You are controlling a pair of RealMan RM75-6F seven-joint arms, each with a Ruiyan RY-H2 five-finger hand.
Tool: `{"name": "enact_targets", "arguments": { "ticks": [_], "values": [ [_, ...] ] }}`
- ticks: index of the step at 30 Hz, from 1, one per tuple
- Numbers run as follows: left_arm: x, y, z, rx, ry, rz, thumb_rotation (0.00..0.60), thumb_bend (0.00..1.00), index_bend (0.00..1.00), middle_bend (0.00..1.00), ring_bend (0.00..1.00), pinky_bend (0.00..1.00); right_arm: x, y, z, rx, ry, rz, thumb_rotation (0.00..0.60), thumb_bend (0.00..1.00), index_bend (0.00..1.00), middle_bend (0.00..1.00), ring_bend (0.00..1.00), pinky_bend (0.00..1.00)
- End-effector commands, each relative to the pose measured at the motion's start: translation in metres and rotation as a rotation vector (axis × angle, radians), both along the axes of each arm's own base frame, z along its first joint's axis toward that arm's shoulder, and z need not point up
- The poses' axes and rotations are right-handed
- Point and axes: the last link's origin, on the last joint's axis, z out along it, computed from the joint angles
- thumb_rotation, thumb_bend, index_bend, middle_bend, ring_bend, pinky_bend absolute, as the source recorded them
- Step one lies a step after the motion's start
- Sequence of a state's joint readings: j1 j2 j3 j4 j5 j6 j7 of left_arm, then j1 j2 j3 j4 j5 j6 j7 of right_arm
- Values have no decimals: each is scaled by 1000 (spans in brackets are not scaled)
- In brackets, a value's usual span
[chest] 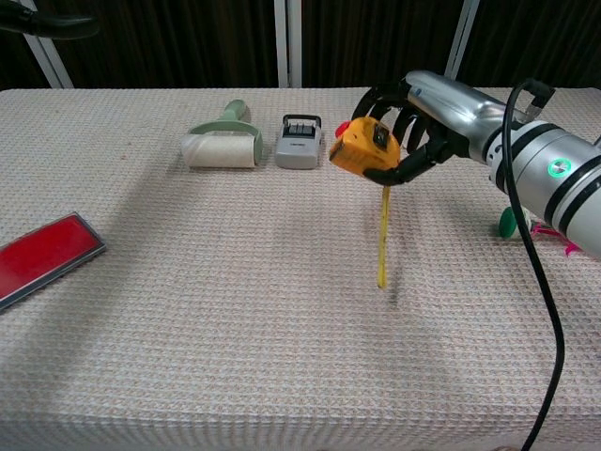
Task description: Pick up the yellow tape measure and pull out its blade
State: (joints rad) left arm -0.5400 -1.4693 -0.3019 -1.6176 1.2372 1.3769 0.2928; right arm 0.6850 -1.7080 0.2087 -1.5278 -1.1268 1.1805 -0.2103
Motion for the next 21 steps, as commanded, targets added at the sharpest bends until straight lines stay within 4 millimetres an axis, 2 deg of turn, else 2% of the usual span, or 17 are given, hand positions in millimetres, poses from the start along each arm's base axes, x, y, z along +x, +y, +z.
{"name": "enact_targets", "arguments": {
  "ticks": [1,7,11,15,21],
  "values": [
    [4,-1,0,0,0,-7,328,70,136,161,131,213,9,-14,-5,-52,-221,-67,600,305,857,723,623,492],
    [12,-3,3,9,1,-19,336,70,136,161,131,213,26,-18,-15,-72,-416,-90,600,312,915,764,660,537],
    [17,-6,4,28,5,-27,403,72,136,161,131,214,38,-17,-22,-84,-573,-134,600,311,917,765,661,539],
    [26,-10,2,39,13,-48,428,78,138,163,131,215,49,-14,-30,-66,-704,-203,600,314,917,763,660,539],
    [46,-13,-7,35,28,-103,434,81,154,201,164,263,63,-16,-43,-30,-795,-267,600,321,917,752,660,538]
  ]
}}
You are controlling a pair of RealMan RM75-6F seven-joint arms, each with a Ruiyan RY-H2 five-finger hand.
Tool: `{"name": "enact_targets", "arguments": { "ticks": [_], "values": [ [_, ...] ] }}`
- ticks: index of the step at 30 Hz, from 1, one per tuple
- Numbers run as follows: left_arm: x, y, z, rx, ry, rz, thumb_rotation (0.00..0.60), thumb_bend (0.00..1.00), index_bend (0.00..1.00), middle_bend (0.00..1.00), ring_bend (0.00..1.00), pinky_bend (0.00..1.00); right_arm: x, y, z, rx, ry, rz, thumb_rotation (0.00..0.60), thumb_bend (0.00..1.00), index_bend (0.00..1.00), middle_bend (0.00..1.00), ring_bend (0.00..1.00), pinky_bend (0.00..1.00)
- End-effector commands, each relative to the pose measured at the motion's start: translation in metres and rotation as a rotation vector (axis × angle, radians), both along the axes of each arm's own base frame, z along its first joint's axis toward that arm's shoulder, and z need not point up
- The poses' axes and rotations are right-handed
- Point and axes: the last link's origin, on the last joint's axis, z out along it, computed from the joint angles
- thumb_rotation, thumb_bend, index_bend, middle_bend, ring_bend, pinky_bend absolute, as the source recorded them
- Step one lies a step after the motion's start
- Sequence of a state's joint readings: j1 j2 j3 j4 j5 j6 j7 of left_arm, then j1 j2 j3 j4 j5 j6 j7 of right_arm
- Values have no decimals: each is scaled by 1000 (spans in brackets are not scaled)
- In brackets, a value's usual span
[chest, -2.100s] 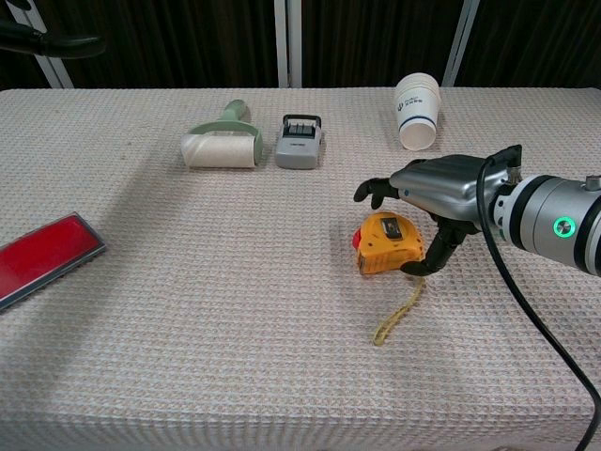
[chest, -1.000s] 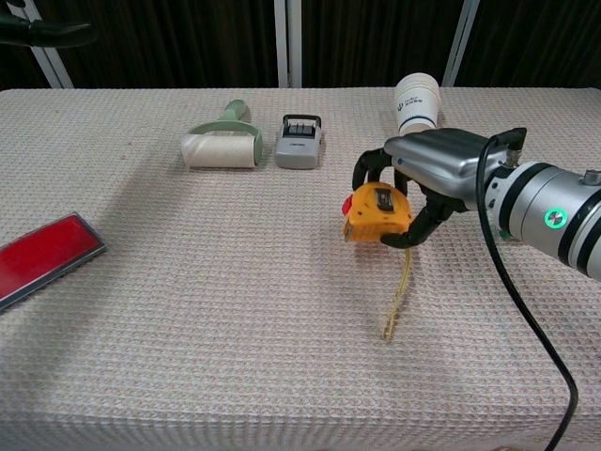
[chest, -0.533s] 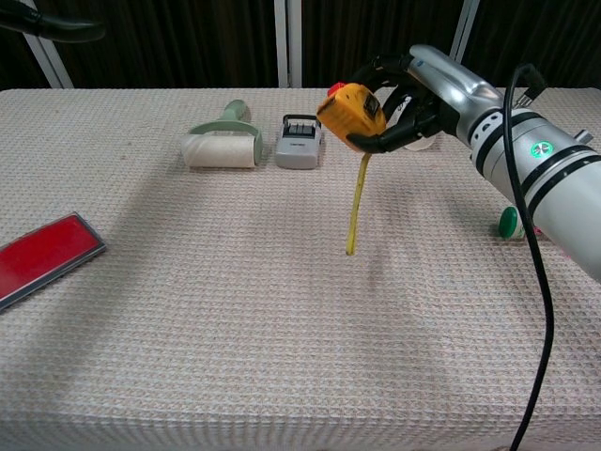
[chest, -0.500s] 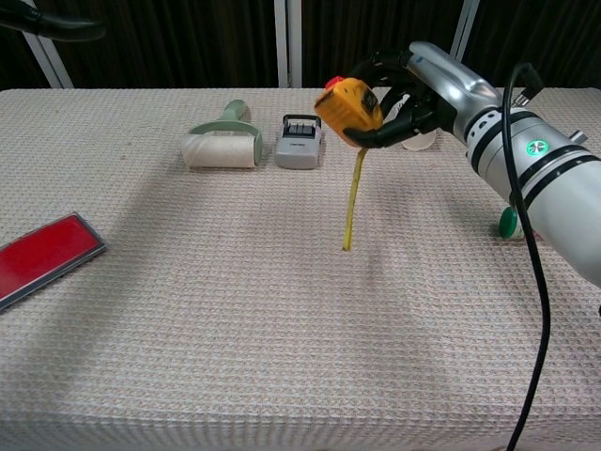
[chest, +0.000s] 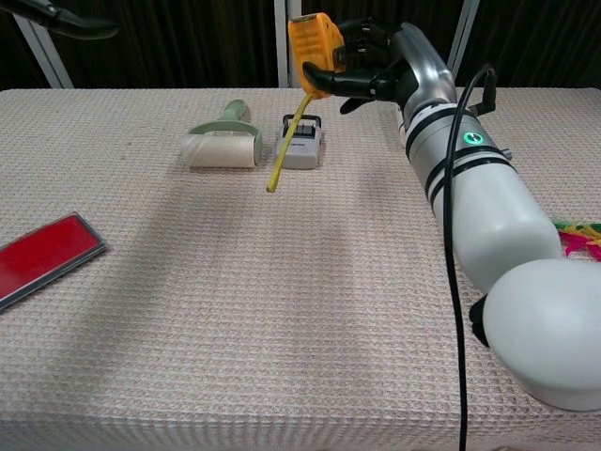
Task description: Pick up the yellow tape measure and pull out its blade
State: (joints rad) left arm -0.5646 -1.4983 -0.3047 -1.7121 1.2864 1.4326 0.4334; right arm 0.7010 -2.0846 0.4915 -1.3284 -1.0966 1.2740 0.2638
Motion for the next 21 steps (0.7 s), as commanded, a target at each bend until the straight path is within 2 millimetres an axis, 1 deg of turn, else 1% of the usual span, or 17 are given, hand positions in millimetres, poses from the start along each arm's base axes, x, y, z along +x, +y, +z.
{"name": "enact_targets", "arguments": {
  "ticks": [1,4,10,13,18,21],
  "values": [
    [13,-1,-6,-3,-1,-36,434,83,166,215,180,284,7,-2,-6,22,-22,-5,600,321,917,752,660,538],
    [25,0,-15,-14,10,-64,437,96,218,269,232,351,15,-5,-9,34,-33,-1,600,321,917,751,660,539],
    [52,7,-33,-35,18,-102,450,139,329,370,319,451,27,-11,-8,17,-19,17,600,322,917,751,660,539],
    [66,12,-40,-25,36,-118,465,149,345,399,344,488,30,-12,-9,19,-17,18,600,322,917,751,660,539],
    [85,17,-52,-15,53,-147,479,171,376,414,375,522,30,-12,-11,26,-19,20,600,322,917,750,660,539],
    [92,20,-56,4,78,-168,516,199,391,428,388,536,30,-12,-11,31,-25,19,600,322,917,749,660,539]
  ]
}}
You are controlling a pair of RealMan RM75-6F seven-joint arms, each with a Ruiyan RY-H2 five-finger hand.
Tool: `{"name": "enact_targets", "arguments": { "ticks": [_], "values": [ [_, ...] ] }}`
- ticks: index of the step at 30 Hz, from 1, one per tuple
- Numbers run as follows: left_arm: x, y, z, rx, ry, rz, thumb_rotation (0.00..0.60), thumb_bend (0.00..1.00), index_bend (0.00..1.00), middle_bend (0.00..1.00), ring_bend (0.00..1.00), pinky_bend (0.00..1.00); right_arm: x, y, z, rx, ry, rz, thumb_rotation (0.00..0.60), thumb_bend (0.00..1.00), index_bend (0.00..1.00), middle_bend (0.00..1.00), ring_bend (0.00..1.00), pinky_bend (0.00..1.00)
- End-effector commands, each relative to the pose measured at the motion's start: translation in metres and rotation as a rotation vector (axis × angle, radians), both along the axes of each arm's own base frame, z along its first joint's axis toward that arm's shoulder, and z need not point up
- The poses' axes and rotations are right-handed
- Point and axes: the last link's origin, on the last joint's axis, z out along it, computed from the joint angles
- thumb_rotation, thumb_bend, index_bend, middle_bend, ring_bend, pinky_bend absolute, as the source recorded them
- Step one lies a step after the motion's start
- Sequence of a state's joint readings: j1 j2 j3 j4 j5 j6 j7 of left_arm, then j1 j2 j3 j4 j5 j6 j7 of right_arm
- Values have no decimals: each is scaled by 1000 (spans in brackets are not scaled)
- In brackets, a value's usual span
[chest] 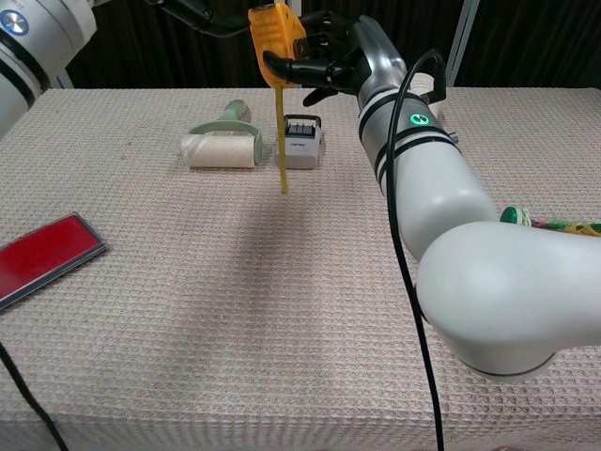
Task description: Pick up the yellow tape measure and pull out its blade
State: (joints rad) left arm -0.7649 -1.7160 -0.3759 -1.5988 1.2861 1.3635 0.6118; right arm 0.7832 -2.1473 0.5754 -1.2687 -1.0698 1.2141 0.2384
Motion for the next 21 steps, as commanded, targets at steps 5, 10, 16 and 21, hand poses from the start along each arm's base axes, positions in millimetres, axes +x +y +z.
{"name": "enact_targets", "arguments": {
  "ticks": [5,10,16,21],
  "values": [
    [11,3,-12,2,26,-21,600,282,431,452,406,555,-1,1,0,6,-5,5,600,323,917,749,660,539],
    [13,3,-15,-7,30,-24,600,339,441,464,417,563,-2,2,0,5,-1,10,600,327,917,748,660,539],
    [15,2,-17,-11,34,-37,600,369,450,481,432,578,-2,2,-1,0,7,10,600,327,917,748,660,539],
    [15,3,-19,-14,32,-33,600,385,471,497,449,589,-2,2,-2,5,5,12,600,327,917,748,660,539]
  ]
}}
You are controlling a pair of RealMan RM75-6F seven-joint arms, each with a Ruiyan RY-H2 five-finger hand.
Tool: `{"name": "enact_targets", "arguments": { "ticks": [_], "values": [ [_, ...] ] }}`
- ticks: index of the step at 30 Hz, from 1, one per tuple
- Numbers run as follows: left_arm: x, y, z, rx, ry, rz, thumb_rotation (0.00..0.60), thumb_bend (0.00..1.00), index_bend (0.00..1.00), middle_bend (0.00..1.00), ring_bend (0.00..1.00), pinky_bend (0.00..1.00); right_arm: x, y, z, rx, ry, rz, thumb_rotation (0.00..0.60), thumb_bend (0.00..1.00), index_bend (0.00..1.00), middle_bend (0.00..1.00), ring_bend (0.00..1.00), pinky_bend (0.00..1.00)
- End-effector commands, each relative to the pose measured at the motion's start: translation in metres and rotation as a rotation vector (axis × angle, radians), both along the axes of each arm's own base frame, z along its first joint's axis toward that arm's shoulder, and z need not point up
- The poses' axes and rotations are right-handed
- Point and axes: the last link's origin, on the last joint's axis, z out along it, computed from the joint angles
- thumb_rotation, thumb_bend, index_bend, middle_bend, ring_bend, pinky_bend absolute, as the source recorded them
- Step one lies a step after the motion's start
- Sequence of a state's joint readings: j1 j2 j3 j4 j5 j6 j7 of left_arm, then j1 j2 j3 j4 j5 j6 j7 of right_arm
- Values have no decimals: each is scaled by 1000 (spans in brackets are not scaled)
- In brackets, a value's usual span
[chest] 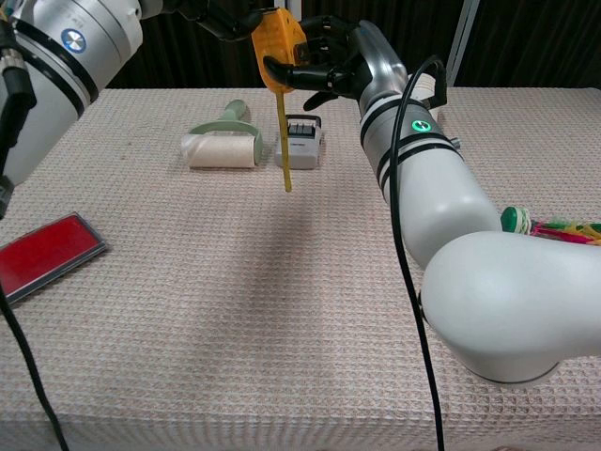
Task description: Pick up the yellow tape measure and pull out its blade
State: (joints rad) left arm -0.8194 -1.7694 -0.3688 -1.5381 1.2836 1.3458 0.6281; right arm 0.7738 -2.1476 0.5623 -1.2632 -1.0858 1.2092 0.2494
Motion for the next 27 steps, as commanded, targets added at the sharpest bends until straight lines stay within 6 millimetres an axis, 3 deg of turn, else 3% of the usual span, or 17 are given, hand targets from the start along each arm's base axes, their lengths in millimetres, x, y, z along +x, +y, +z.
{"name": "enact_targets", "arguments": {
  "ticks": [1,27],
  "values": [
    [-1,1,-1,0,-1,4,600,394,480,505,457,597,0,0,0,1,0,2,600,327,917,748,660,539],
    [0,3,7,90,-59,-18,600,419,596,610,556,691,-4,-1,1,-3,-1,3,600,327,916,748,660,539]
  ]
}}
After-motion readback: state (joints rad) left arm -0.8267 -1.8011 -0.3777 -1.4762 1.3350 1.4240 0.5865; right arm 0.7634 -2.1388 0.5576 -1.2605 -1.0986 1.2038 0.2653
